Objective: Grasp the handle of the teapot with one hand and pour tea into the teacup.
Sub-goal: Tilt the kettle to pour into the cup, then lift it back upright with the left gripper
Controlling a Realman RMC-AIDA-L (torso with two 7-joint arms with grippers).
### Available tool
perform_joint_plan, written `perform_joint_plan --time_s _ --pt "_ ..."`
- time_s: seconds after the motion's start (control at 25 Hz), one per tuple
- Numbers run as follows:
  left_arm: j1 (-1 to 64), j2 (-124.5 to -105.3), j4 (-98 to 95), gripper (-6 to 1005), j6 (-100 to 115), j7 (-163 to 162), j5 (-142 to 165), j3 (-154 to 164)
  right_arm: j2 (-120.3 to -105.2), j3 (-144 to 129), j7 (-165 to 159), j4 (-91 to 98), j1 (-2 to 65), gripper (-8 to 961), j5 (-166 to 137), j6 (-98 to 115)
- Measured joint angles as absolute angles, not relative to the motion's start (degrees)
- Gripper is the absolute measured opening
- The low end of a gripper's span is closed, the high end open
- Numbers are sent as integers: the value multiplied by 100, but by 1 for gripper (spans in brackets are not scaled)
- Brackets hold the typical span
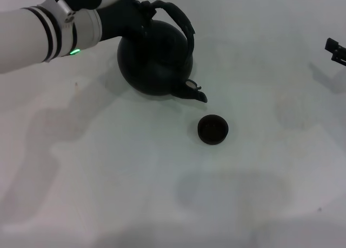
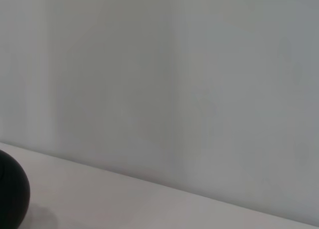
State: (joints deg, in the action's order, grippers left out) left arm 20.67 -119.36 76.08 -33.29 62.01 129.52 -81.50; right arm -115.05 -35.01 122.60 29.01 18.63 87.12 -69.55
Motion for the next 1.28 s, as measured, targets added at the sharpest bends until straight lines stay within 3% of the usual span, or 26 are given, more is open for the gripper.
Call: perform_joint_plan --time_s 1.28 --pt "2030 -11942 7937 99 -3334 5785 13856 -7654 -11496 -3489 12348 2674 2008 854 8719 -6740"
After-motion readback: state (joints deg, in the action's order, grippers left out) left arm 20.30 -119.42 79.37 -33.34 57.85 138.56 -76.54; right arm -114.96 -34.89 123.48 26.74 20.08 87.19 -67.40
